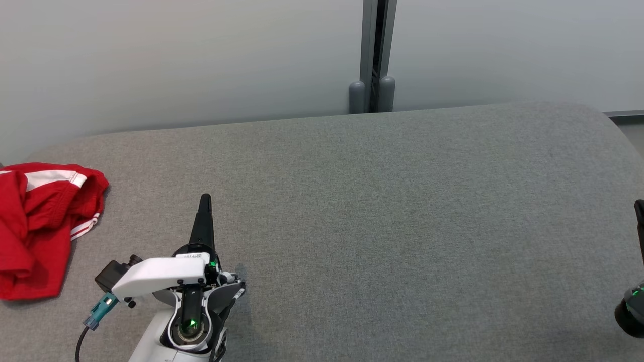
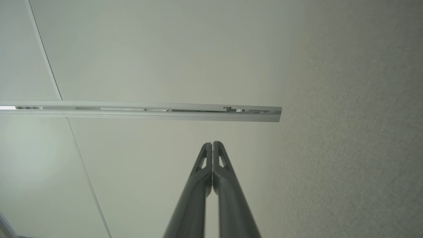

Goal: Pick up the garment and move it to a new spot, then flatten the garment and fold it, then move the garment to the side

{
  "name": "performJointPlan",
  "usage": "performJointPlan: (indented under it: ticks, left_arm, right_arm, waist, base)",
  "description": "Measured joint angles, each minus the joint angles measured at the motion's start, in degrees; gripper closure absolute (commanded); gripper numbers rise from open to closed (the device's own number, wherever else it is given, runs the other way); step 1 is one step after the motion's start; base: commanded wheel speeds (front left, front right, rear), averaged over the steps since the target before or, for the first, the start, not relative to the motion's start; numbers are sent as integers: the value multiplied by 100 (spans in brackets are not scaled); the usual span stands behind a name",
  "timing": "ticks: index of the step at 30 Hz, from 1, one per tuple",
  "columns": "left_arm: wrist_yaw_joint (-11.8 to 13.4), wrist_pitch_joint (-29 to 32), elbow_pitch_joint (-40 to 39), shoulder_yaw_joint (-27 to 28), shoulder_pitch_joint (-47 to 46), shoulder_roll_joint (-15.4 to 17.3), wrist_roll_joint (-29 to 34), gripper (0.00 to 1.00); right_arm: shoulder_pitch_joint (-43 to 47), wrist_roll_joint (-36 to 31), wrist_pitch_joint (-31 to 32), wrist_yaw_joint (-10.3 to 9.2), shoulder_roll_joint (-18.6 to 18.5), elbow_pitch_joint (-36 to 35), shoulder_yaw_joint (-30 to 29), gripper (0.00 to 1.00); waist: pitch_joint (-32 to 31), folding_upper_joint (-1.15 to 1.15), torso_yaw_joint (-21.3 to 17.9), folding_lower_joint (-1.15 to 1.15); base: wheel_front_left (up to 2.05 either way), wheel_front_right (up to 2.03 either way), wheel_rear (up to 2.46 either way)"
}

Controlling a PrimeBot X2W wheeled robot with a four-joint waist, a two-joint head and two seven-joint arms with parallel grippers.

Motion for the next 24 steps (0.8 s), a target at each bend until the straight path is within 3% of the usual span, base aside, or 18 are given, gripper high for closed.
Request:
performJointPlan:
  ticks: [24]
  left_arm:
    - [0,0,0,0,0,0,0,100]
  right_arm:
    - [0,-1,0,0,1,0,-1,100]
  waist:
    - [0,0,0,0]
  base:
    - [0,0,0]
